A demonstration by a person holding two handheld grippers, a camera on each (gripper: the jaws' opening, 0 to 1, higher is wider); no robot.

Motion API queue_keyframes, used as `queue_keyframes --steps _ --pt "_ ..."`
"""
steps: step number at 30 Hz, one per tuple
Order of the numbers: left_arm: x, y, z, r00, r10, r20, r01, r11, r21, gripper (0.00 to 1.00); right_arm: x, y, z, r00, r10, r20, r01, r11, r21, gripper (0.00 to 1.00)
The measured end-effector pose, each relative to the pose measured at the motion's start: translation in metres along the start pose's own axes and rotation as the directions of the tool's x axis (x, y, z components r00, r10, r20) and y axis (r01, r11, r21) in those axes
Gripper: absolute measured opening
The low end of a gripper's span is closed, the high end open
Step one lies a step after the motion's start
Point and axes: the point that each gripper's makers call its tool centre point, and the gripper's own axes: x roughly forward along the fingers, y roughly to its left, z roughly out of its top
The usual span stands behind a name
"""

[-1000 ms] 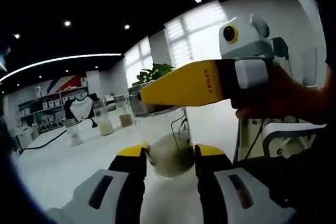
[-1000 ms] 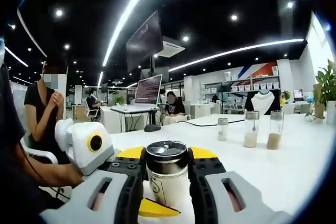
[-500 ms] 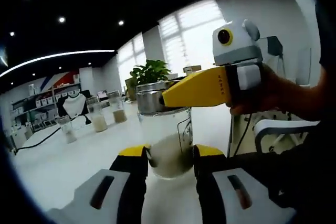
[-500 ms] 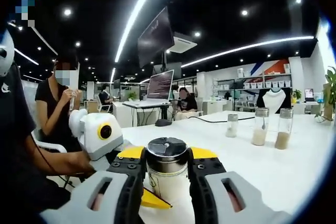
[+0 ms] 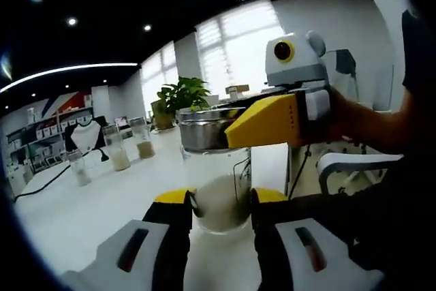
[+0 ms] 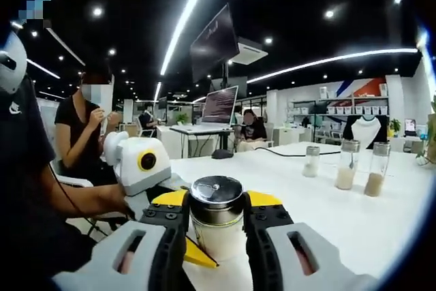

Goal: Rotate the seasoning bottle until the label or dispensing opening points toward the visible target arrow and the bottle remains upright within the marked orientation range

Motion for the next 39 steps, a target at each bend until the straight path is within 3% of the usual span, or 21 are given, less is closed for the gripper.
queue_keyframes --steps 8,11,13,19,22,25,30,39 --pt "0.0 0.005 -0.003 1.0 0.024 -0.014 -0.024 1.0 0.002 0.37 0.007 -0.005 -0.001 1.0 -0.024 -0.015 0.024 1.0 0.011 0.28" --pt "-0.001 0.009 0.0 0.999 0.046 -0.006 -0.046 0.999 0.02 0.38 0.01 -0.007 0.002 1.0 -0.026 0.005 0.026 0.999 0.021 0.28" --pt "-0.001 0.011 0.002 0.998 0.055 0.006 -0.055 0.998 0.01 0.4 0.014 -0.008 0.009 0.999 -0.018 0.04 0.015 0.997 0.077 0.28" --pt "-0.001 0.01 -0.007 0.999 0.025 -0.035 -0.025 1.0 -0.011 0.59 0.024 -0.012 0.013 0.999 -0.013 0.036 0.011 0.998 0.056 0.28" --pt "-0.005 0.016 -0.003 0.999 0.033 -0.007 -0.034 0.998 -0.056 0.61 0.031 -0.015 0.011 1.0 -0.018 0.023 0.017 0.999 0.044 0.28" --pt "-0.013 0.029 0.006 0.995 0.081 0.049 -0.074 0.988 -0.134 0.63 0.036 -0.019 0.011 1.0 -0.018 0.014 0.018 0.999 0.035 0.28" --pt "-0.027 0.049 0.006 0.988 0.148 0.04 -0.141 0.978 -0.153 0.68 0.045 -0.026 0.011 1.0 -0.011 0.018 0.011 0.999 0.048 0.28" --pt "-0.053 0.076 0.0 0.976 0.22 -0.002 -0.217 0.963 -0.158 0.94 0.069 -0.037 0.011 1.0 -0.005 0.008 0.004 0.999 0.053 0.28"
